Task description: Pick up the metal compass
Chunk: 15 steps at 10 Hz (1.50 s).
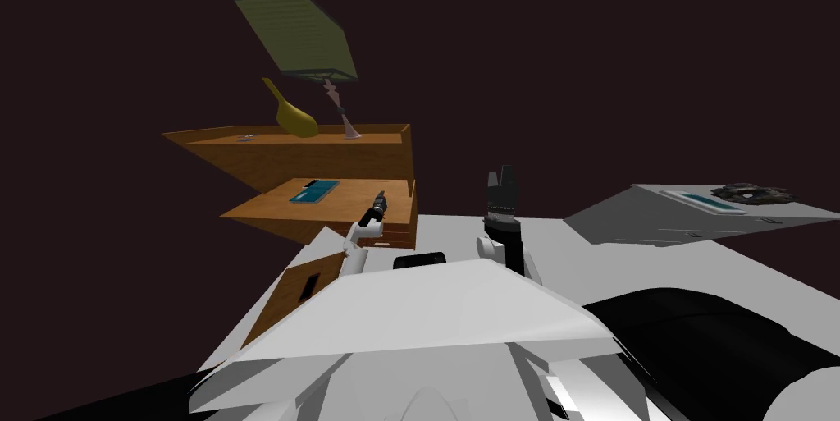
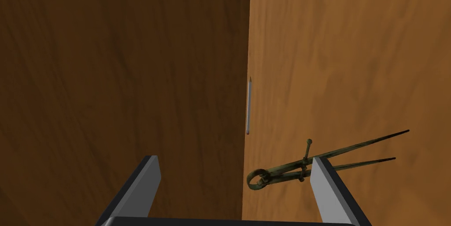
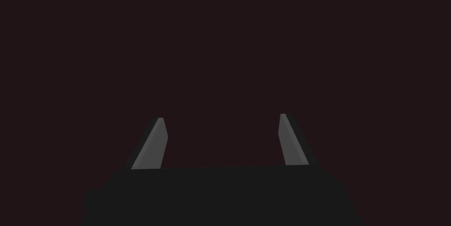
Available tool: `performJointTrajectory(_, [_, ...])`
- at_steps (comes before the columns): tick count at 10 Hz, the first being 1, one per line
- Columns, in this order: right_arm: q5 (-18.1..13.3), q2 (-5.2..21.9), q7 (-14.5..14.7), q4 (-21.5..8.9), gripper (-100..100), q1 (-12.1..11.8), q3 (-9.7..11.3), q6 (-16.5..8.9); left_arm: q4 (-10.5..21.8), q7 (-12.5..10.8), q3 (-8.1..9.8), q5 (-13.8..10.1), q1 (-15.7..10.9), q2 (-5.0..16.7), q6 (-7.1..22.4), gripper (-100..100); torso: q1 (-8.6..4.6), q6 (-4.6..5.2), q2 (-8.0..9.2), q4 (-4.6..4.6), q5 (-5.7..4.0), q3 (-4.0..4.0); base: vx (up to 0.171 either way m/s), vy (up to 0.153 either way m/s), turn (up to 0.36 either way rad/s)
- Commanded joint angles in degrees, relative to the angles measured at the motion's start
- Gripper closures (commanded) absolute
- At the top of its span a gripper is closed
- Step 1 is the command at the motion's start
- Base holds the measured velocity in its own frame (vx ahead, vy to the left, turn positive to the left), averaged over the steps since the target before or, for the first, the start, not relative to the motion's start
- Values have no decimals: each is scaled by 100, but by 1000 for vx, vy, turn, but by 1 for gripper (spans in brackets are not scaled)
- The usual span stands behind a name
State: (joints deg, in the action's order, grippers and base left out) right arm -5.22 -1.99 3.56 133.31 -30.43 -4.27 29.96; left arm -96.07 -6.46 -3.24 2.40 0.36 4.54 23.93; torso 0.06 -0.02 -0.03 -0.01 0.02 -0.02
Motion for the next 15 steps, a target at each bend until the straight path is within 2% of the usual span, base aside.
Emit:
performJointTrajectory(1, [0,0,0,0,0,0,0,0,93,-15,-15,-28,-17,-27,208,-100,0,0,0,0,0,0,4,15,-15])
performJointTrajectory(4, [0,0,0,0,0,0,0,0,285,-22,-30,-22,27,-146,391,-100,-4,0,2,0,-1,1,0,9,-7])
performJointTrajectory(5, [0,0,0,0,0,0,0,0,237,-22,-24,-35,0,-113,384,-100,-5,0,3,0,-1,1,0,0,0])
performJointTrajectory(6, [0,0,0,0,0,0,0,0,251,-23,-24,-33,-1,-117,390,0,-6,0,3,1,-2,2,0,0,0])
performJointTrajectory(7, [0,0,0,0,0,0,0,0,536,56,-90,-206,-287,-131,175,-100,-7,0,3,1,-2,2,-25,-2,195])
performJointTrajectory(10, [0,0,0,0,0,0,0,0,858,56,-90,-206,-431,-131,175,-100,-12,1,6,2,-3,4,-14,-8,23])
performJointTrajectory(11, [0,0,0,0,0,0,0,0,1044,134,-156,-379,-707,-146,-40,-100,-9,0,4,1,-2,2,-21,-5,220])
performJointTrajectory(12, [0,0,0,0,0,-1,0,0,1200,134,-156,-379,-862,-146,-40,-100,-9,-3,6,2,-3,4,-26,-13,98])
performJointTrajectory(14, [0,0,0,0,0,0,0,0,1467,134,-156,-379,-862,-146,-40,-100,-11,1,7,1,-3,4,-8,-2,-26])
performJointTrajectory(15, [0,0,0,0,0,0,0,0,1658,212,-222,-552,-1125,-160,-255,-100,-8,0,4,1,-2,2,-22,-3,179])
